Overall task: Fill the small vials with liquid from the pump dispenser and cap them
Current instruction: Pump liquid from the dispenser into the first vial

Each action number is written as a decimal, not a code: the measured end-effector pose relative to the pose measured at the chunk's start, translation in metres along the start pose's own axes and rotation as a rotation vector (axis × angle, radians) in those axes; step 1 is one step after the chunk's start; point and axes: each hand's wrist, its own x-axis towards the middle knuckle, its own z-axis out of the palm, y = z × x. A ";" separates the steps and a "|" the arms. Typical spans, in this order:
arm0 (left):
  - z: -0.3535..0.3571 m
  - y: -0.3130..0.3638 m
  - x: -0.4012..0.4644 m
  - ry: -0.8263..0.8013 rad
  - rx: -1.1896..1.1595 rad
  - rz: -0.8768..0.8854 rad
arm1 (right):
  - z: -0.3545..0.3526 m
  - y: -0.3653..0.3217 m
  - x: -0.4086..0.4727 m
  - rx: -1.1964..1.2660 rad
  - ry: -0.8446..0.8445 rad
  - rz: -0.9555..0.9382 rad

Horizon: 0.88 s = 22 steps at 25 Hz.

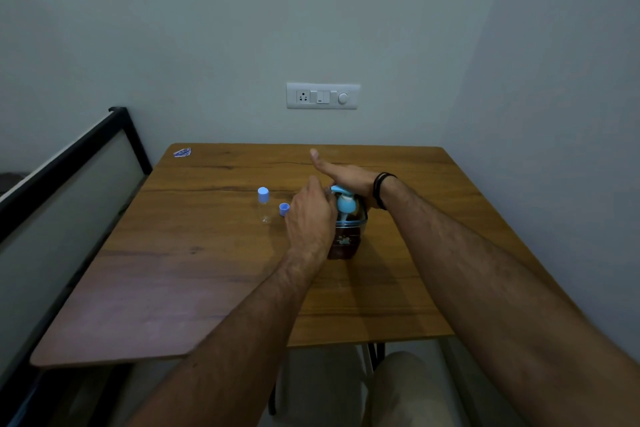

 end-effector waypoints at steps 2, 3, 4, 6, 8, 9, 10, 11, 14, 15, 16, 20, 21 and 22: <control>0.000 0.001 0.000 -0.003 -0.002 0.003 | 0.001 -0.001 -0.002 0.004 -0.009 -0.003; -0.001 0.001 0.000 0.000 -0.004 0.000 | 0.002 -0.002 -0.002 -0.015 0.001 -0.014; -0.001 0.001 0.001 0.002 -0.007 -0.004 | 0.003 -0.002 -0.003 -0.040 0.026 -0.031; 0.000 0.000 0.002 0.000 -0.021 -0.005 | 0.003 -0.001 -0.001 -0.090 0.094 -0.044; -0.001 0.002 0.001 -0.015 -0.028 -0.016 | 0.002 0.000 0.000 -0.100 0.094 -0.039; -0.001 0.002 0.001 -0.016 -0.022 -0.020 | 0.001 0.000 -0.001 -0.082 0.073 -0.031; -0.001 0.002 0.000 -0.010 -0.011 -0.018 | 0.001 0.000 -0.003 -0.052 0.052 -0.024; -0.001 0.002 0.000 -0.005 -0.002 -0.014 | 0.001 0.000 -0.004 -0.018 0.040 -0.018; -0.001 0.003 -0.001 -0.003 0.007 -0.009 | 0.005 0.000 -0.005 0.015 0.072 -0.032; -0.002 0.002 0.000 -0.004 0.006 -0.009 | 0.006 0.001 -0.005 0.003 0.096 -0.049; -0.001 0.002 0.000 -0.010 0.003 -0.008 | 0.007 0.002 -0.005 -0.009 0.124 -0.064; -0.001 0.002 0.001 -0.012 0.012 -0.002 | 0.004 0.002 -0.004 -0.020 0.113 -0.049; -0.001 0.001 0.000 -0.003 0.019 0.002 | 0.002 0.001 -0.004 0.005 0.065 -0.021; 0.000 0.000 0.000 -0.001 0.025 0.005 | 0.000 0.000 -0.004 0.042 0.025 0.012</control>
